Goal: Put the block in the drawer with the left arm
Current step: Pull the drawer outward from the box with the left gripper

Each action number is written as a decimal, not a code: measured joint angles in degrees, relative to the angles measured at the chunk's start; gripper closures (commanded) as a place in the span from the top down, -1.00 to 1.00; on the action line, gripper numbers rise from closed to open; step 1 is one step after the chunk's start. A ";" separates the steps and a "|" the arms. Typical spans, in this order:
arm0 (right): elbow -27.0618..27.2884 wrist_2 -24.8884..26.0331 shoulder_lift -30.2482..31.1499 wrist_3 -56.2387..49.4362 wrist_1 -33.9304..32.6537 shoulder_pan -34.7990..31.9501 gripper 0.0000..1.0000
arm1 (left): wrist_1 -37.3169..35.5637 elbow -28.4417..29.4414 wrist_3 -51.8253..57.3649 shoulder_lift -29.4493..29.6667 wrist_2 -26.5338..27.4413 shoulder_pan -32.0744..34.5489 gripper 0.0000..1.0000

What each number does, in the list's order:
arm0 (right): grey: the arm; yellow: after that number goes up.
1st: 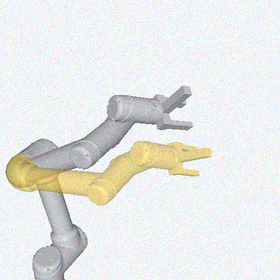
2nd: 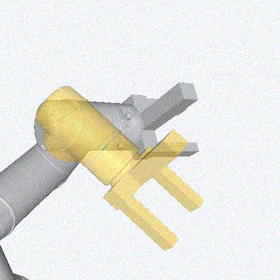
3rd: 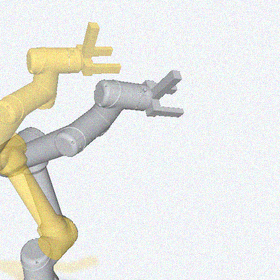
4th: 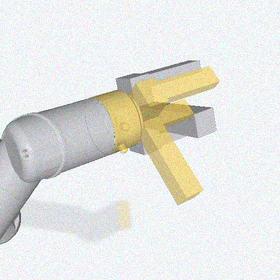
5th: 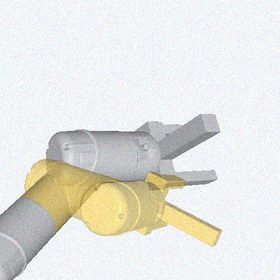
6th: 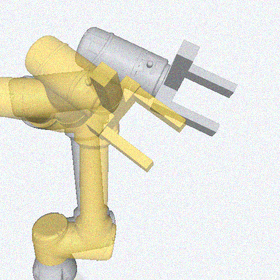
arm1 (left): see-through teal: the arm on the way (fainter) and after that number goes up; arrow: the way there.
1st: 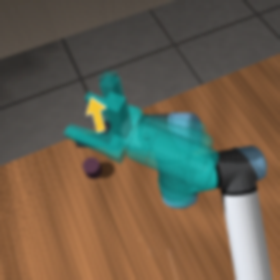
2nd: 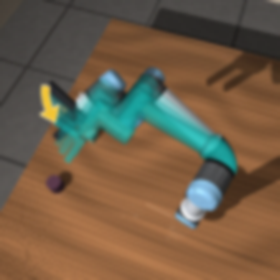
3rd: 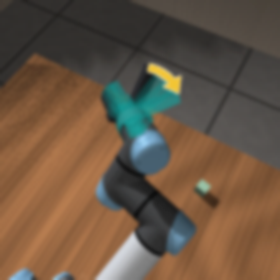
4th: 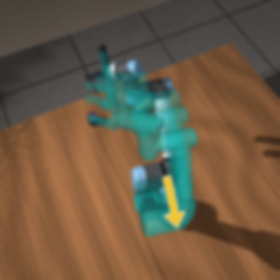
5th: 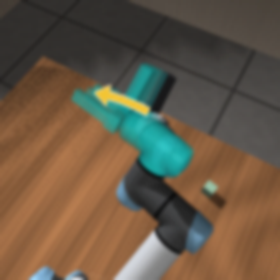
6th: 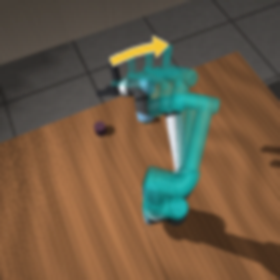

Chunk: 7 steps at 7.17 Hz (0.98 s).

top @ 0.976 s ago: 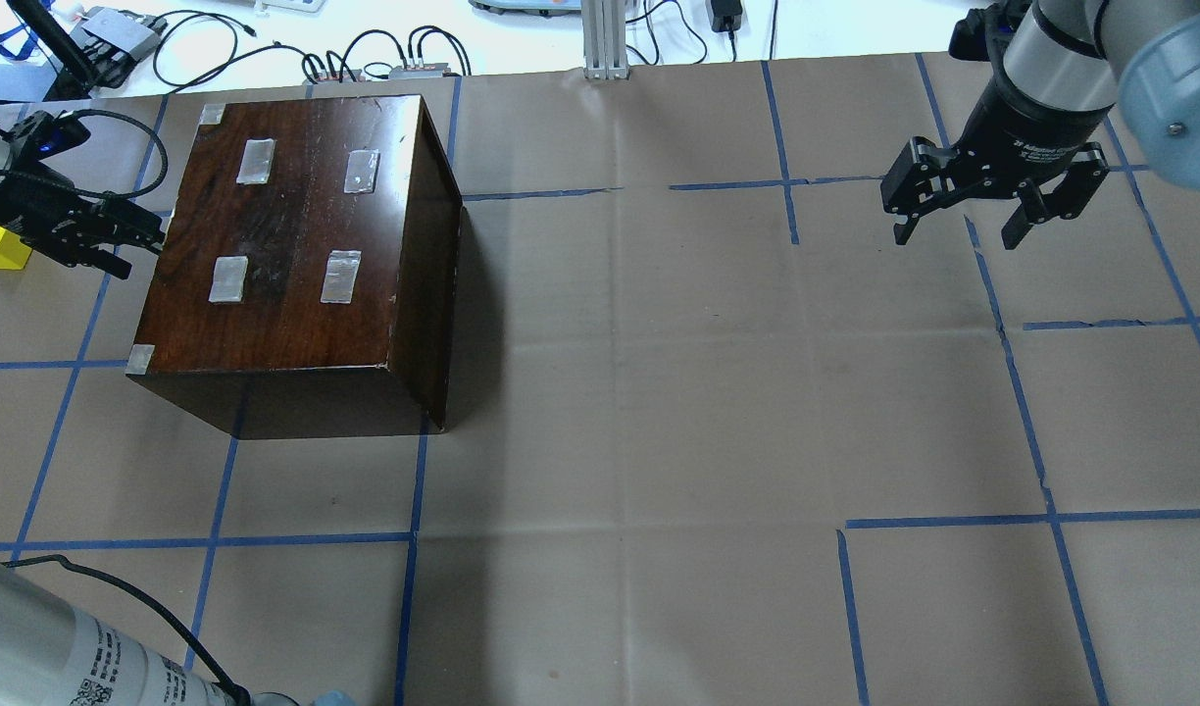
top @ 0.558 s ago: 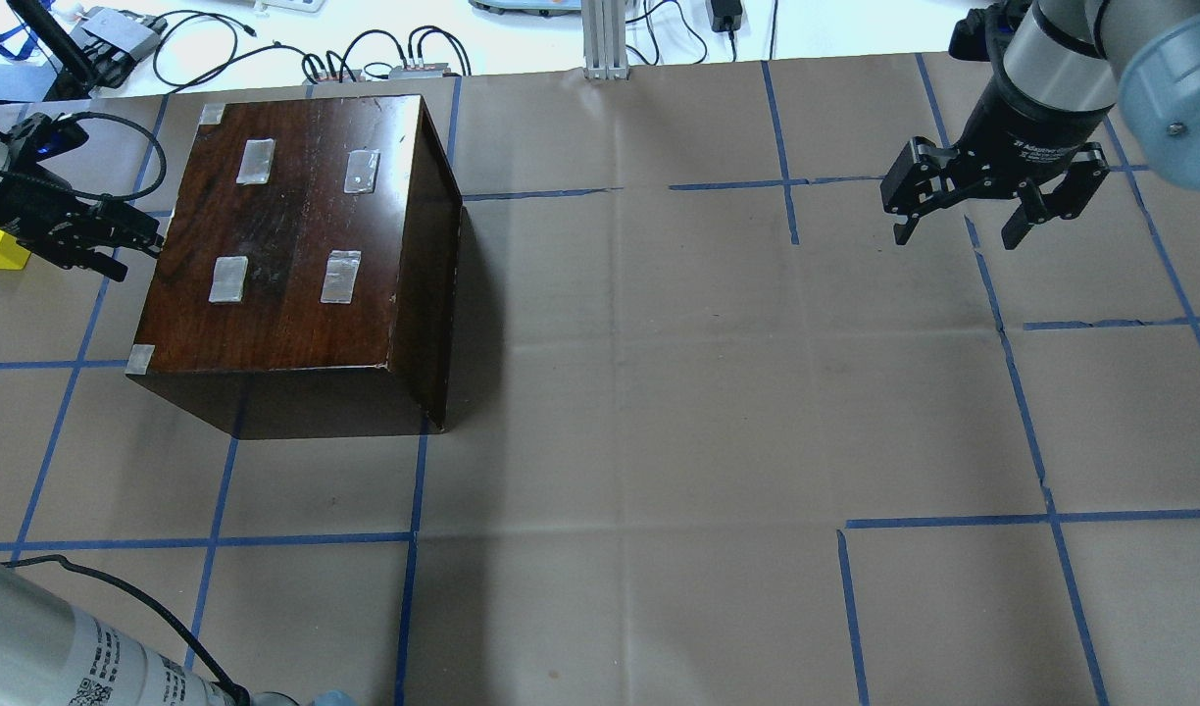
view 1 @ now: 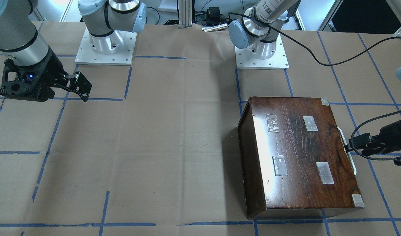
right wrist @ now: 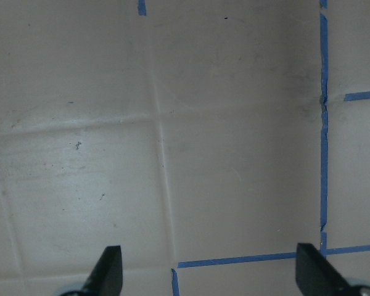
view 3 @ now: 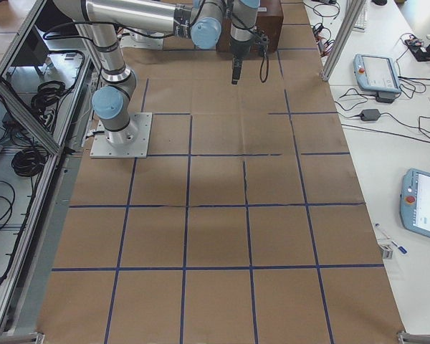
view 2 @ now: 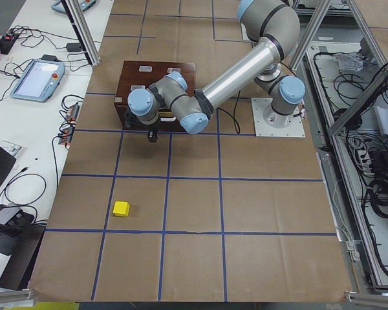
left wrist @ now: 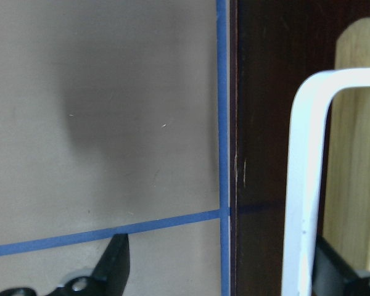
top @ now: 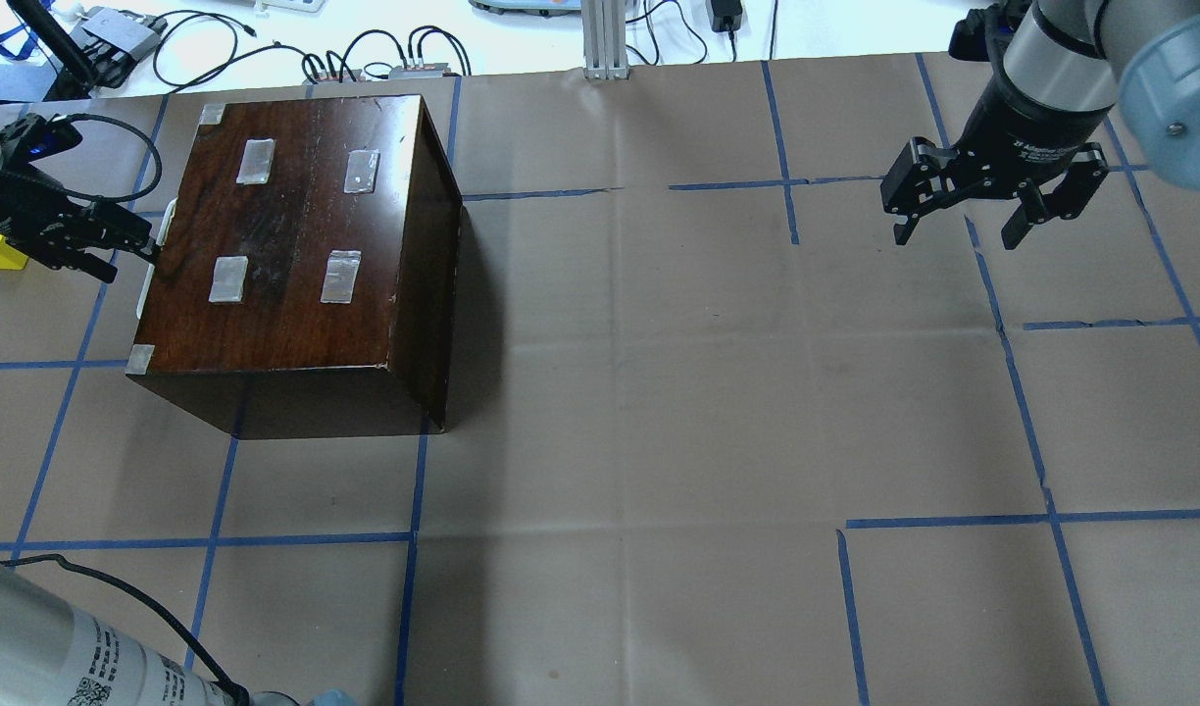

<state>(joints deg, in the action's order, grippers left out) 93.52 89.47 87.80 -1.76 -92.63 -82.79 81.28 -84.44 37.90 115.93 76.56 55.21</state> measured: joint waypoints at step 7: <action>0.00 0.00 0.00 0.00 0.04 0.00 1.00 | -2.17 0.33 -0.01 0.22 2.97 -2.71 0.98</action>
<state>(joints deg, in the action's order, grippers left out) 93.51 89.47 87.80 -1.76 -92.60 -82.79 79.12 -84.11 37.89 116.15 79.52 52.50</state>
